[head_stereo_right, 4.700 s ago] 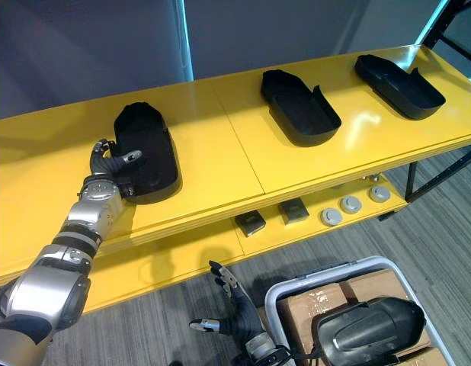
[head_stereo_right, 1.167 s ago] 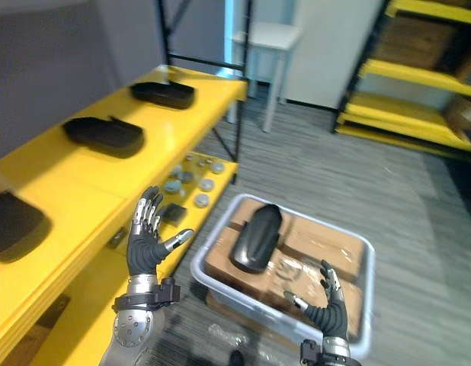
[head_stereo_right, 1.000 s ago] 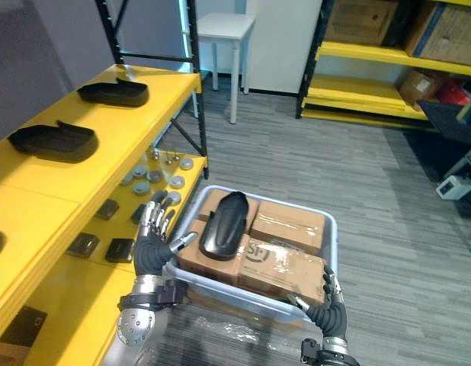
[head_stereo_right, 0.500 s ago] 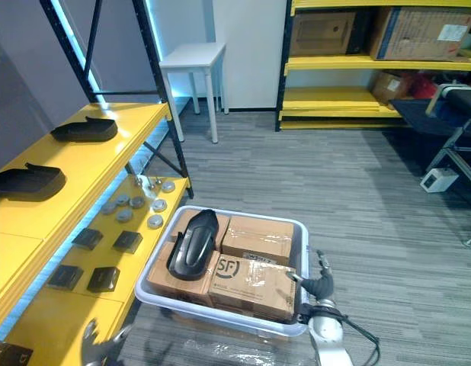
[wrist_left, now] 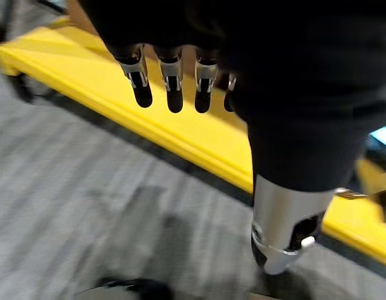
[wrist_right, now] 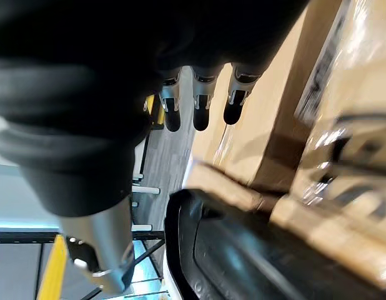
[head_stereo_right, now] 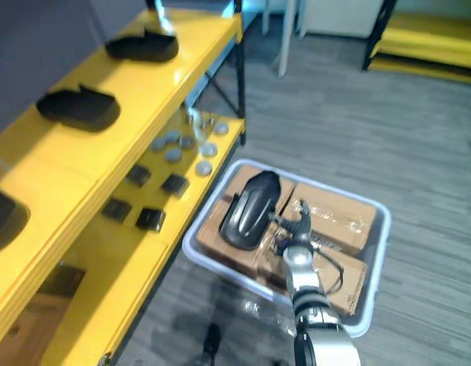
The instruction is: Walk over and take plastic housings, then place them on the shelf
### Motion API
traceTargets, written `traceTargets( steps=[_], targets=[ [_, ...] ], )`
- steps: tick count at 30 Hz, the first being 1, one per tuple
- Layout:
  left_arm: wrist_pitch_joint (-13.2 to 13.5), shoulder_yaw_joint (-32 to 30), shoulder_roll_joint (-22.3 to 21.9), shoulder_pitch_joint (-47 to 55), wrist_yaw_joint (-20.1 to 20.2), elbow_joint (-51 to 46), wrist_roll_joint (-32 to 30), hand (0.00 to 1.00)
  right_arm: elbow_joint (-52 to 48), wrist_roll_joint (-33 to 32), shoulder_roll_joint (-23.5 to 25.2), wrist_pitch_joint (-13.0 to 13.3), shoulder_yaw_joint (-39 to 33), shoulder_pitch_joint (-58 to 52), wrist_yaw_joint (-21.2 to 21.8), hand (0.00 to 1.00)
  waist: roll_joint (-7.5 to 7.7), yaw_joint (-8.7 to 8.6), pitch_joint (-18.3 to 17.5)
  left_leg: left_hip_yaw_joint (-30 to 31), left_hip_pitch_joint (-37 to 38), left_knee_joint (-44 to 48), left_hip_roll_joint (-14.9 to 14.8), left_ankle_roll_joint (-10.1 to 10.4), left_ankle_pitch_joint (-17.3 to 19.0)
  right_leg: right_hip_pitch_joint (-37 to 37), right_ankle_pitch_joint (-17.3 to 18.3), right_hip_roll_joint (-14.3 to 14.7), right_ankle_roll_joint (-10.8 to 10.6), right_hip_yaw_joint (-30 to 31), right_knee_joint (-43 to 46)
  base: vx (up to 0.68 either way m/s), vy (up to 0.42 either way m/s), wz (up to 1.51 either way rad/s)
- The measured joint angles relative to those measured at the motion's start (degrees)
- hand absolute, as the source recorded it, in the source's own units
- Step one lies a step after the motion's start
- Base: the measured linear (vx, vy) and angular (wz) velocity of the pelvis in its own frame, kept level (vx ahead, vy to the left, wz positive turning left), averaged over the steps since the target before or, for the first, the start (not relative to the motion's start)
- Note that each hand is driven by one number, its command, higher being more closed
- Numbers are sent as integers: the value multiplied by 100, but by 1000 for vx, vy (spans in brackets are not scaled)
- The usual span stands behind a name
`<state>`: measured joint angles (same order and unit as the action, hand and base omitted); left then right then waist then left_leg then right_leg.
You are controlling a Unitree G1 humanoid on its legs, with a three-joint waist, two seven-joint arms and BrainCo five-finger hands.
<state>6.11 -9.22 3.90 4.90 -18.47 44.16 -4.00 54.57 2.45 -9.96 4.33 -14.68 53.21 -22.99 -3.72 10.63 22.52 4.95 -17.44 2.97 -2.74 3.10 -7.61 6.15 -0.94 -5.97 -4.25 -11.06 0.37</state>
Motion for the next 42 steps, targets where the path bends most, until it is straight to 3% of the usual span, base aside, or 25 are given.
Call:
traceTargets(
  steps=[3, 11, 12, 19, 27, 29, 35, 38, 42],
  targets=[
    [23, 263, 17, -87, 2, 26, 154, 0, 513, 2, -213, -166, -114, 587, -176, 0, 37, 89, 252, 116, -198, 116, 17, 2, -10, 97, -20, 21, 2, -69, -1, 8, 13, 19],
    [108, 689, 106, -392, 0, 232, 394, 0, 1219, 119, -596, -467, -55, 1249, -349, 0, 63, 234, 363, 270, -732, 282, 11, 21, 11, 500, -39, 73, -20, -108, 35, -7, 3, 6],
    [107, 775, 154, -500, -2, 327, 415, 0, 1266, 207, -664, -545, 31, 1318, -340, 100, 71, 244, 372, 277, -775, 289, -1, 24, 13, 553, -39, 85, -20, -105, 56, -14, -5, -5],
    [83, 850, 280, -789, -9, 545, 611, 0, 1603, 1115, -661, -871, 274, 1542, -190, 100, 209, 206, 481, 225, -793, 340, -130, 62, 38, 615, -39, 186, -20, -30, 108, 3, -23, -7],
    [-3, 931, 295, -841, -9, 198, 723, 0, 2021, 1645, -763, -1261, 343, 1701, 261, 100, 220, 181, 488, 158, -729, 332, -193, 72, 31, 573, -39, 237, -20, 5, 79, 28, -26, -4],
    [2, 1060, 296, -781, -5, -259, 735, 0, 2059, 1739, -895, -1323, 336, 1727, 355, 100, 220, 150, 490, 161, -705, 323, -185, 72, 26, 546, -39, 230, -19, -25, 74, 10, -2, 2],
    [117, 1344, 242, -357, -1, -2851, 780, 0, 1789, 1890, -1408, -1357, 658, 1726, 371, 100, 216, -48, 492, 101, -402, 77, -154, 61, -71, 360, -39, 178, -19, -4, 18, -3, 1, -3],
    [227, 1408, 261, -336, 25, -4165, 782, 0, 858, 2096, -1501, -1305, 1158, 1415, 319, 100, 211, -191, 487, -39, -208, -123, -161, 37, -134, 331, -40, 155, -17, 121, 18, 9, -2, -17],
    [368, 1491, 369, -785, 141, -4757, 1014, 0, -98, 2546, -1520, -1193, 1375, 969, 195, 100, 211, -379, 461, -83, -66, -224, -165, 39, -150, 254, -40, 148, -17, 129, 13, 19, -2, -5]
  ],
)
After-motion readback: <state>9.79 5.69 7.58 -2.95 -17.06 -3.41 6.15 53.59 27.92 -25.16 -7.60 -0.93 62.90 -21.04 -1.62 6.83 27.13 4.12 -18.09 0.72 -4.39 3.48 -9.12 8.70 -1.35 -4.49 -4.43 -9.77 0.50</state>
